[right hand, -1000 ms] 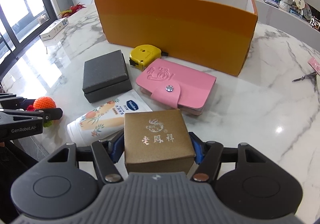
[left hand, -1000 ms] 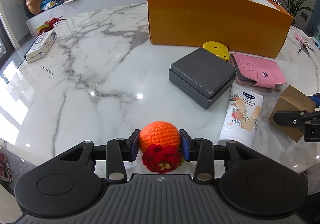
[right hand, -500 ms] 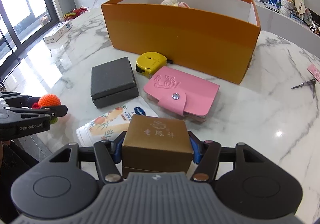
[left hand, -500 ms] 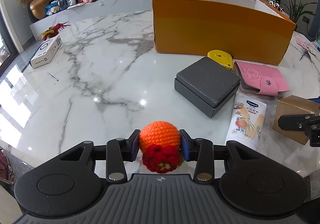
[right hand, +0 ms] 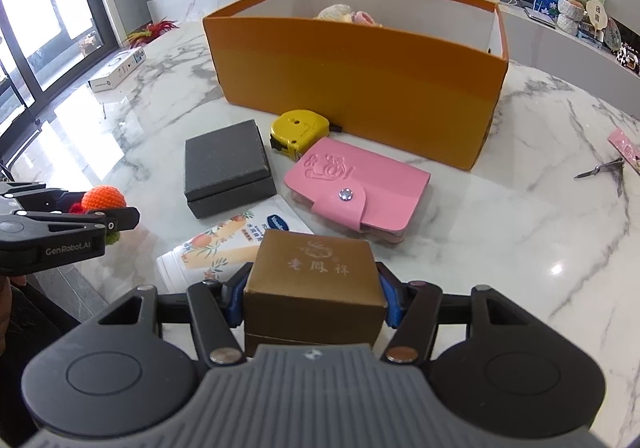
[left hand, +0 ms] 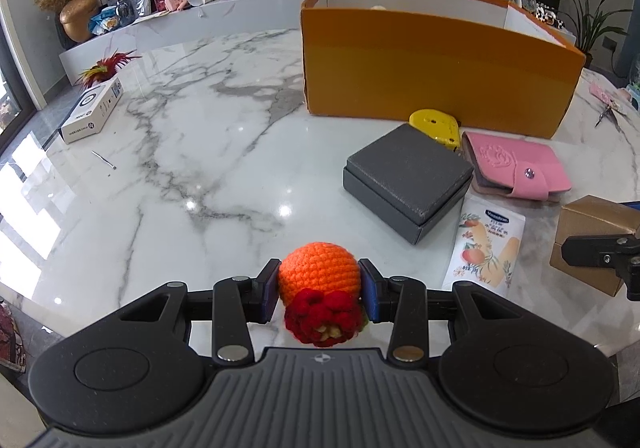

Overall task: Organize objects
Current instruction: 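Lift the crocheted ball and brown paper box and carry both toward the orange box, then lower the ball with the left tool while the right tool lowers the paper box into the orange box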

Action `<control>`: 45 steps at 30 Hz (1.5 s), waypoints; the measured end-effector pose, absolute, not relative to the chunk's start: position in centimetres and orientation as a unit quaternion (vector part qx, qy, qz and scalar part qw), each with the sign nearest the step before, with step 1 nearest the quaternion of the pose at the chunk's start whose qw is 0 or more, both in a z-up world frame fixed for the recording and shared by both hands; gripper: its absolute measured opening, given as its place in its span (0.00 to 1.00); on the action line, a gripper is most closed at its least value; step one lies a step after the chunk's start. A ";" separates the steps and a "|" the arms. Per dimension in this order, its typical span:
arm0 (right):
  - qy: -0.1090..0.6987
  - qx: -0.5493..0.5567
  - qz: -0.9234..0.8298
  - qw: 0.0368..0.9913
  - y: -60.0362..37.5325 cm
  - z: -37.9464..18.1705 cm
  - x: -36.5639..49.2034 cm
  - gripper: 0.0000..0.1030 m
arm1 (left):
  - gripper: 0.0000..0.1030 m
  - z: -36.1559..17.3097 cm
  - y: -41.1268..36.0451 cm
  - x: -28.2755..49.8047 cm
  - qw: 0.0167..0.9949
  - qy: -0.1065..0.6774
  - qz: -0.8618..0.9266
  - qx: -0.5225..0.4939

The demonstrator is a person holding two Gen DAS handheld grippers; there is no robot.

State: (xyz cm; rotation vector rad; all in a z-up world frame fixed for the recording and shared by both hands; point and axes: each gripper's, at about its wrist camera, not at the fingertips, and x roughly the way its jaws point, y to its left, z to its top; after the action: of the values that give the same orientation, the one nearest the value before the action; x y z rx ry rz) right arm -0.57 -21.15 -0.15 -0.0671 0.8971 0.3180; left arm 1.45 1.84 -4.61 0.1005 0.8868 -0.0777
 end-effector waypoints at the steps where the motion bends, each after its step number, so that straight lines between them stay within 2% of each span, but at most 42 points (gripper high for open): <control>1: 0.430 -0.032 0.153 0.889 -21.2 0.0 -0.7 0.61 | 0.45 -4.5 1.8 1.4 0.902 0.427 -0.038 0.047; 10: 0.410 -0.027 0.155 0.898 -21.7 1.7 -2.1 0.61 | 0.45 -2.4 1.3 1.1 0.911 0.408 -0.047 0.034; 20: 0.338 -0.013 0.161 0.927 -21.9 7.3 -2.7 0.61 | 0.45 4.0 0.2 2.0 0.938 0.343 -0.053 0.018; 30: 0.268 0.011 0.140 0.953 -23.6 13.0 3.3 0.61 | 0.45 10.0 -3.1 8.9 0.955 0.290 -0.065 0.013; 36: 0.259 0.018 0.128 0.957 -24.6 14.0 7.9 0.61 | 0.45 9.9 -4.6 13.8 0.956 0.286 -0.064 0.006; 45: 0.265 0.041 0.110 0.957 -25.0 12.1 13.6 0.61 | 0.45 6.3 -4.9 19.1 0.945 0.325 -0.045 -0.014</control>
State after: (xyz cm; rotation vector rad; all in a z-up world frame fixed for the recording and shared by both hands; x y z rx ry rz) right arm 13.59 -25.05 12.09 0.0827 0.5376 0.2225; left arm 19.12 -4.88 6.33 -0.0288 0.6622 -0.0926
